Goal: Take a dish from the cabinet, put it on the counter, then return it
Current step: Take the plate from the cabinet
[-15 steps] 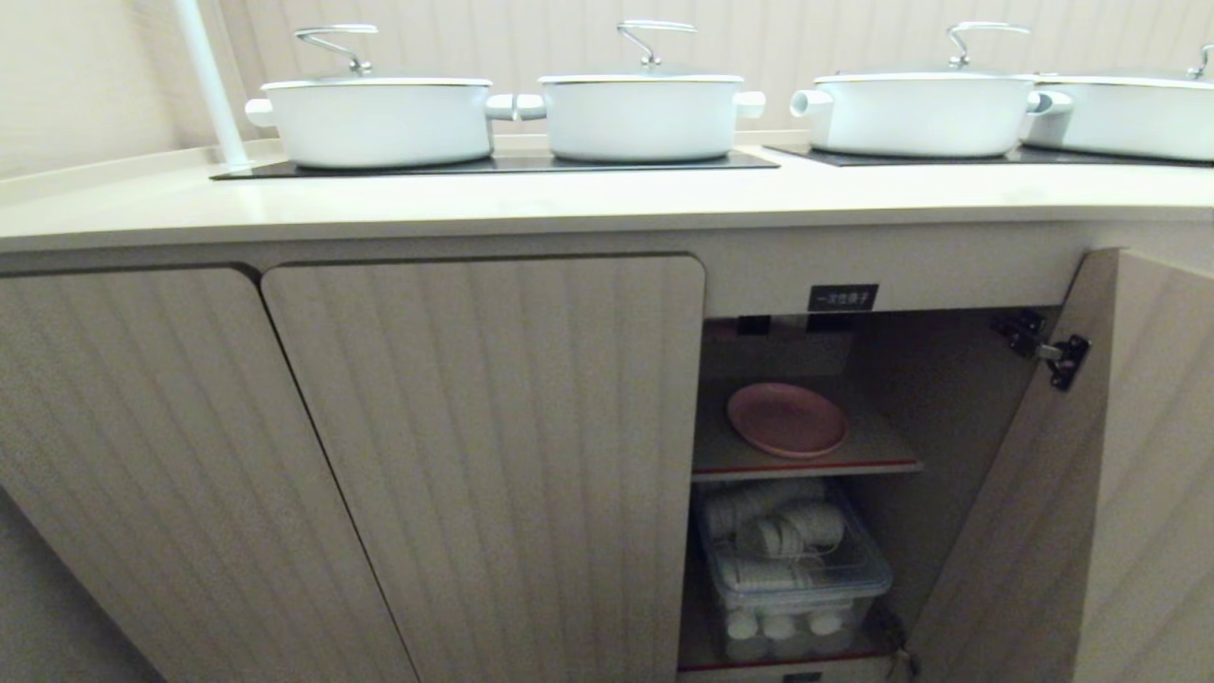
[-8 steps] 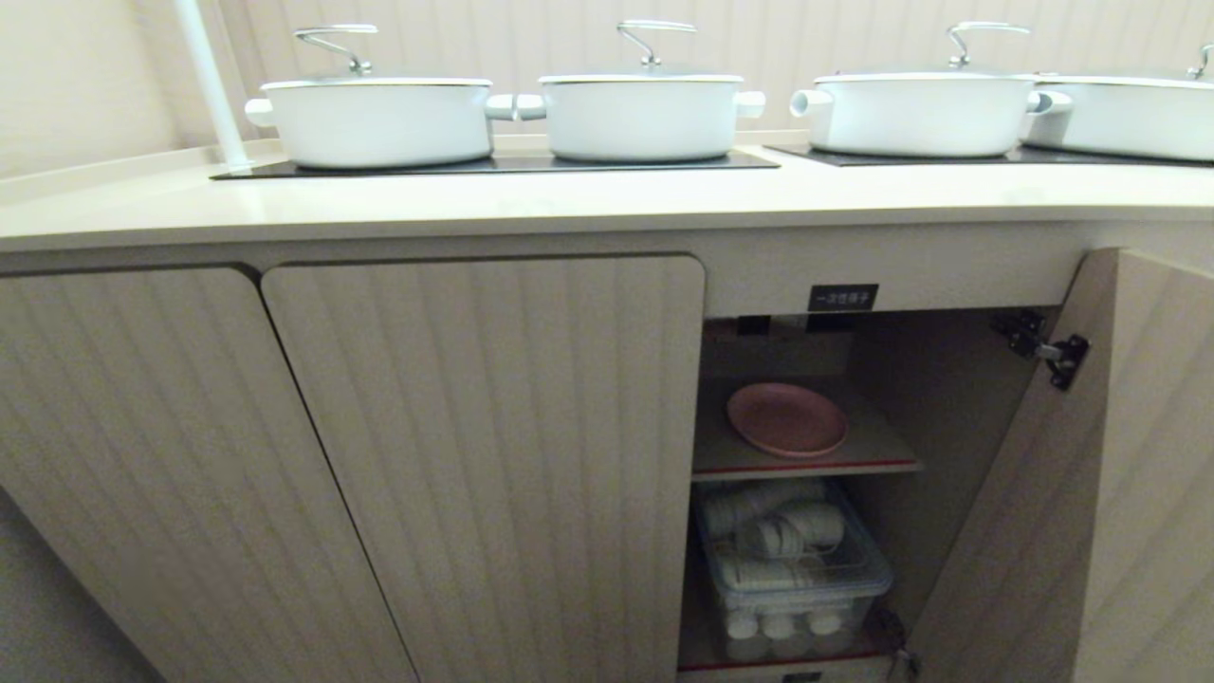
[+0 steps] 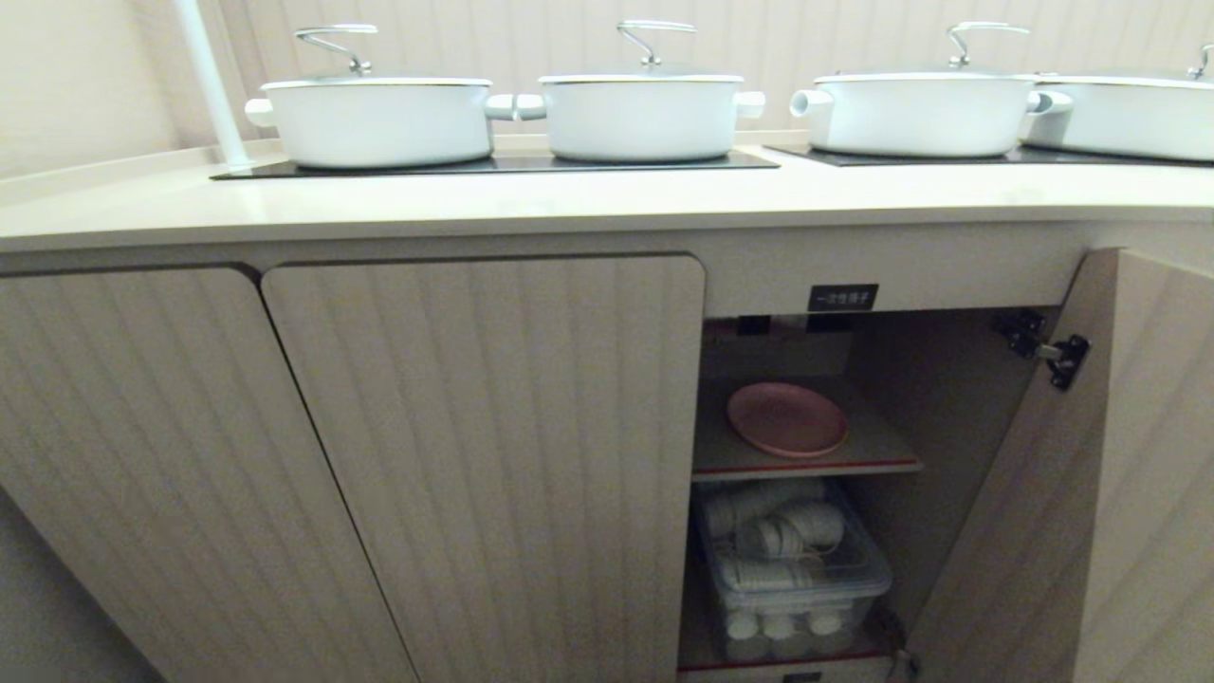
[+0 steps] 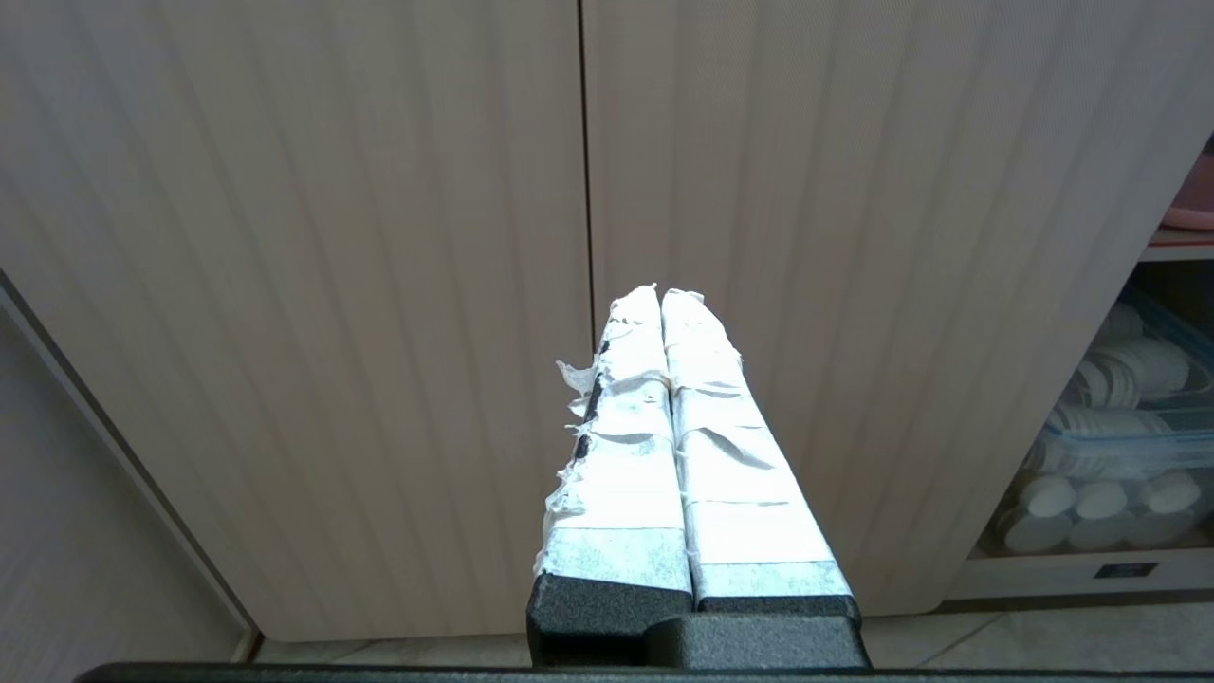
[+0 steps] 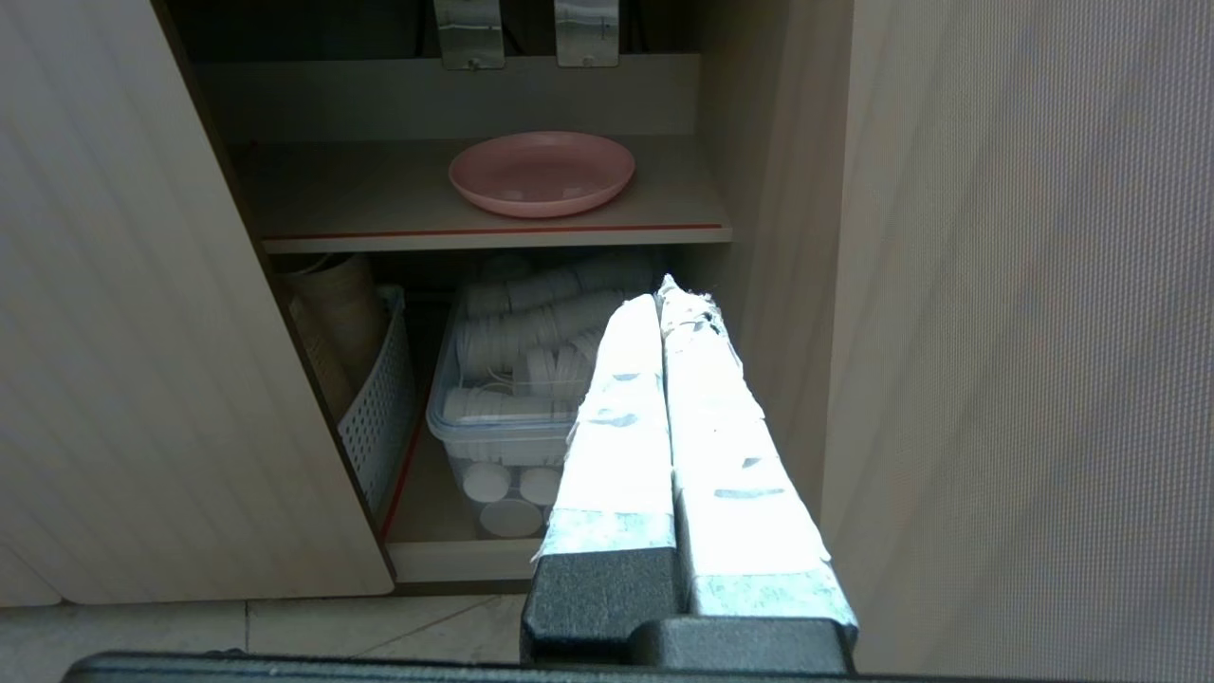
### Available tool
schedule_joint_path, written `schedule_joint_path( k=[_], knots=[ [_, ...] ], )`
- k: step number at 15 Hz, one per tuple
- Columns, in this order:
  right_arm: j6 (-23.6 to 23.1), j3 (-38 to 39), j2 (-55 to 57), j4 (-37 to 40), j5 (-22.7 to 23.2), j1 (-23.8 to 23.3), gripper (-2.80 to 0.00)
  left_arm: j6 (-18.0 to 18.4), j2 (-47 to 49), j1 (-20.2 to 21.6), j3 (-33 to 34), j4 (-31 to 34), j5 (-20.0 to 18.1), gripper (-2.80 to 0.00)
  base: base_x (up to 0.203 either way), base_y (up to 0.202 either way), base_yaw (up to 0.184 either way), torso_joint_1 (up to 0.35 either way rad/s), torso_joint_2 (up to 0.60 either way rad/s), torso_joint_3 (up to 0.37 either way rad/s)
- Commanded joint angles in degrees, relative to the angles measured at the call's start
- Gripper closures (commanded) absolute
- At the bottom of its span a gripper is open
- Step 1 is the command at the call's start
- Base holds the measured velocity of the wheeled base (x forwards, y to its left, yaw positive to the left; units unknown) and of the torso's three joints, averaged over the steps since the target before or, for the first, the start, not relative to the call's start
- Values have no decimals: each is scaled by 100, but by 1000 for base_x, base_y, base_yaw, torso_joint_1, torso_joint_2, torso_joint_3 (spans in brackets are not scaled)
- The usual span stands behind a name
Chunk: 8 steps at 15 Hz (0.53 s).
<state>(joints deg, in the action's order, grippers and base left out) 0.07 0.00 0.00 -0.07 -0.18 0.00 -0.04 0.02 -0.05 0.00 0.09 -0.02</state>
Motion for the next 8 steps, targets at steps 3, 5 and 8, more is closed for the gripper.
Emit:
schedule_joint_path(
  k=[3,5,8],
  knots=[
    [-7,0,0,-1,1,0,0,-1,-2,-2,0,0,-1,0,0,0,0,0,0,0],
    [-7,0,0,-1,1,0,0,-5,-2,5,0,0,0,0,0,0,0,0,0,0],
    [-16,0,0,7,1,0,0,-5,-2,-3,0,0,-5,0,0,0,0,0,0,0]
  ],
)
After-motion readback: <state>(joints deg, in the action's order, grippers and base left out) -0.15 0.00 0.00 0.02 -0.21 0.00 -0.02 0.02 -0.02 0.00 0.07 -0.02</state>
